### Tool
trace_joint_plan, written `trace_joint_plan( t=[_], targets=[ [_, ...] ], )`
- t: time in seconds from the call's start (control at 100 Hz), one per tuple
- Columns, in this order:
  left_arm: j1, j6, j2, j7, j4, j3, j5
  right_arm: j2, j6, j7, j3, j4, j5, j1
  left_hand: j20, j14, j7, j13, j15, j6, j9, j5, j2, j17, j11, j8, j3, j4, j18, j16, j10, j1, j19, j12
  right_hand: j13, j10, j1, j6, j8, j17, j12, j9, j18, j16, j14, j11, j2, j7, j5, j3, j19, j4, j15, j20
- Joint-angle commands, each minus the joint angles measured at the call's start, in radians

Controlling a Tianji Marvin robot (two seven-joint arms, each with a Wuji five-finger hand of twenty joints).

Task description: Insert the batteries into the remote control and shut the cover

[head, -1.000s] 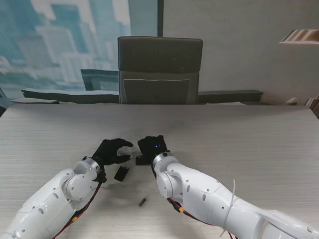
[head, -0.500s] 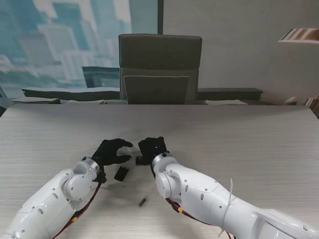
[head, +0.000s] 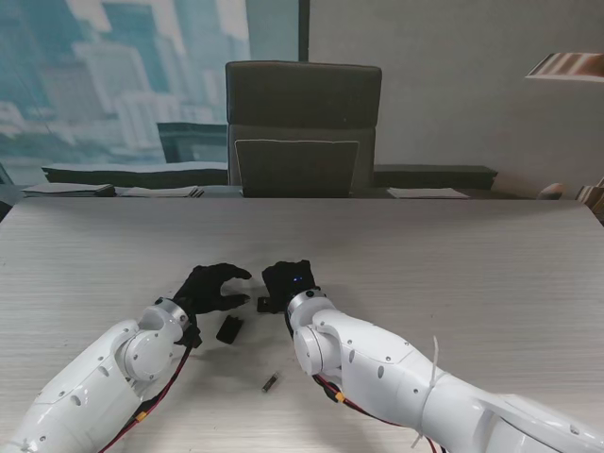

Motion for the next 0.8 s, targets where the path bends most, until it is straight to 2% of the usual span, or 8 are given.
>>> trace_joint_plan(
  t=[0.0,0.34,0.79],
  targets=[
    [0.004,-0.001,-0.001,-0.02,-0.007,0.0,-0.005,-0.008,0.002,0.014,-0.003,0.002,0.004,-0.004,-0.011,-0.024,0.003,-0.025,-0.008,0.001,-0.021,0.017,0.01,-0.02,0.002,0.002,-0.009,-0.013,-0.021,-0.007,-0.009,-0.037,-0.016,0.012,-0.007,0.015,0.035,-0.005,-0.005,-0.007,-0.001,-0.012,0.022,-0.008,0.017,0.025,0.023,0.02,0.007,0.01,0.021,-0.018,0.016,0.008],
    [0.005,-0.007,-0.001,-0.031,-0.008,-0.004,-0.019,-0.011,0.004,0.017,-0.007,0.007,0.007,0.001,-0.009,-0.023,0.001,-0.026,-0.01,0.0,-0.022,0.014,0.033,-0.019,-0.001,0.001,-0.03,-0.007,-0.019,-0.007,-0.007,-0.038,-0.014,0.01,-0.01,0.008,0.008,-0.036,-0.001,-0.008,0.007,-0.021,0.012,-0.005,0.01,0.03,0.017,0.036,-0.008,-0.023,0.027,-0.03,0.022,0.011],
    [0.005,-0.008,-0.002,-0.033,-0.005,-0.005,-0.029,-0.01,-0.003,0.026,-0.01,0.004,0.01,0.003,-0.008,-0.023,0.0,-0.026,-0.011,-0.002,-0.021,0.018,0.048,-0.019,-0.002,0.0,-0.044,-0.002,-0.018,-0.007,-0.005,-0.038,-0.016,0.009,-0.023,0.008,-0.032,-0.035,-0.008,-0.017,0.032,-0.038,0.011,-0.004,0.011,0.024,0.001,0.034,-0.026,-0.059,0.022,-0.056,0.019,0.01]
  ],
)
